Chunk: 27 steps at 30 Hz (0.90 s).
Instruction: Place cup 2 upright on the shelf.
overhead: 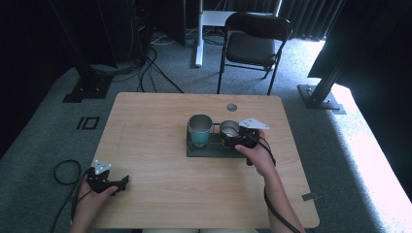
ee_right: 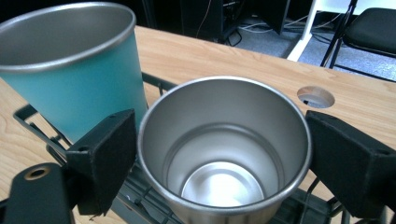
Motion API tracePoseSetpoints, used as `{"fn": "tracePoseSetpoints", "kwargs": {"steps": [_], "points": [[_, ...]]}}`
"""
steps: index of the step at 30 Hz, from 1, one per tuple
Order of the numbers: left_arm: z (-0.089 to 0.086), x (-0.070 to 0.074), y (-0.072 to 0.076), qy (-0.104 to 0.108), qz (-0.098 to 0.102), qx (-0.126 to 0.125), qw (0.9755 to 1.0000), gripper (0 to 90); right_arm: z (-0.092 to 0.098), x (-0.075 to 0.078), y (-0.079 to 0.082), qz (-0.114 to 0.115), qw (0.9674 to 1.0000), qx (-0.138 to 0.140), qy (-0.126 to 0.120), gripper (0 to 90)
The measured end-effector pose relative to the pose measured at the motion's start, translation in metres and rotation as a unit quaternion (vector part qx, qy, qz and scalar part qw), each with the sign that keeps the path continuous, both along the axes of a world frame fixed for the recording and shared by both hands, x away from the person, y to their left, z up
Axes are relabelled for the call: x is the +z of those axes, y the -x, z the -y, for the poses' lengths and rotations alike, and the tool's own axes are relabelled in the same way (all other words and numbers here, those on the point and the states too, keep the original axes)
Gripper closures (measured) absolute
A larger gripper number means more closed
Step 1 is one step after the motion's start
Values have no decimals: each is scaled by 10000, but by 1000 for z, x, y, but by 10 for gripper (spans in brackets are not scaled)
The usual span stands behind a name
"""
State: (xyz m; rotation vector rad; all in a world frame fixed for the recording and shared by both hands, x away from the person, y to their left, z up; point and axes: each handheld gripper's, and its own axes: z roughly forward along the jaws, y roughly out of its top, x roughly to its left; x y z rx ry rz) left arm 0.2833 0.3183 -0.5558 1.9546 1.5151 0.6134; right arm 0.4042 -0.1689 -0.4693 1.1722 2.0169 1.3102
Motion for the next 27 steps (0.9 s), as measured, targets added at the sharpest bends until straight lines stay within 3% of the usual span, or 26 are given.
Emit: {"fn": "tracePoseSetpoints", "kwargs": {"steps": [8, 27], "points": [[0, 0, 0, -2, 0, -1, 10000, 25, 7, 13, 7, 197, 9997, 106, 18, 117], [0, 0, 0, 0, 1, 1, 10000, 24, 36, 16, 22, 237, 9997, -81, -13, 117]]}}
